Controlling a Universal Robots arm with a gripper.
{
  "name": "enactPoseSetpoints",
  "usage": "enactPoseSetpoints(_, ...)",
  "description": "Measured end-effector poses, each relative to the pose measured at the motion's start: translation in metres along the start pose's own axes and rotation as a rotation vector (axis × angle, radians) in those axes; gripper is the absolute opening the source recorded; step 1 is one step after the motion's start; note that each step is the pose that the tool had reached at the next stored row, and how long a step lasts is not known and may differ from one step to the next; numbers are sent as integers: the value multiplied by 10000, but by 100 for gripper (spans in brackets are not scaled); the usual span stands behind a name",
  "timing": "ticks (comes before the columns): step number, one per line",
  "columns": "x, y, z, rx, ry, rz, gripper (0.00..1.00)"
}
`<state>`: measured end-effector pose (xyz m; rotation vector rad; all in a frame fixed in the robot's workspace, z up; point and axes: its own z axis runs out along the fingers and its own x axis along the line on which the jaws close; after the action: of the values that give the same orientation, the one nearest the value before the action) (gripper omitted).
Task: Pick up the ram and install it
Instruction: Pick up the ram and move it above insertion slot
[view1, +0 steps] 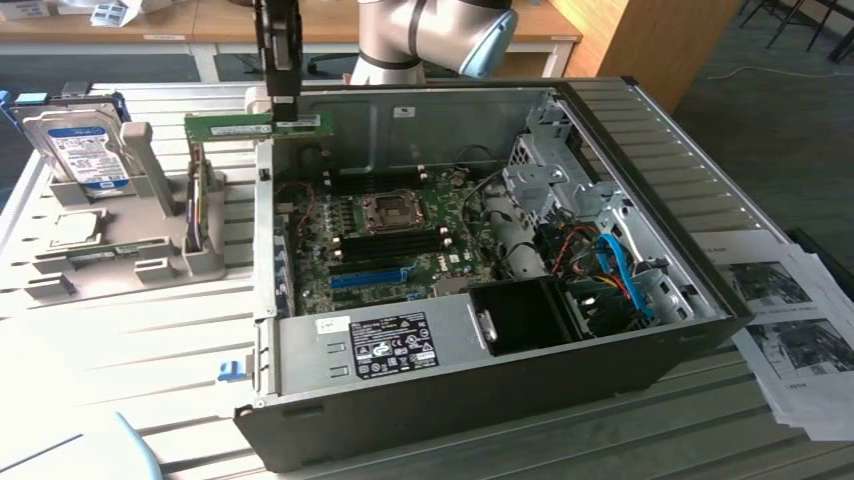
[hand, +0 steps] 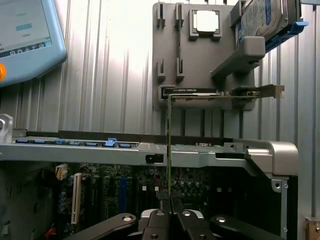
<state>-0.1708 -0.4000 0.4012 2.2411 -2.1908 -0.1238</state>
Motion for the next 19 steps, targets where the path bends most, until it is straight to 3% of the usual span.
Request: enactPoseSetpoints(19,9,-426,-26,-37,-97,-36,11)
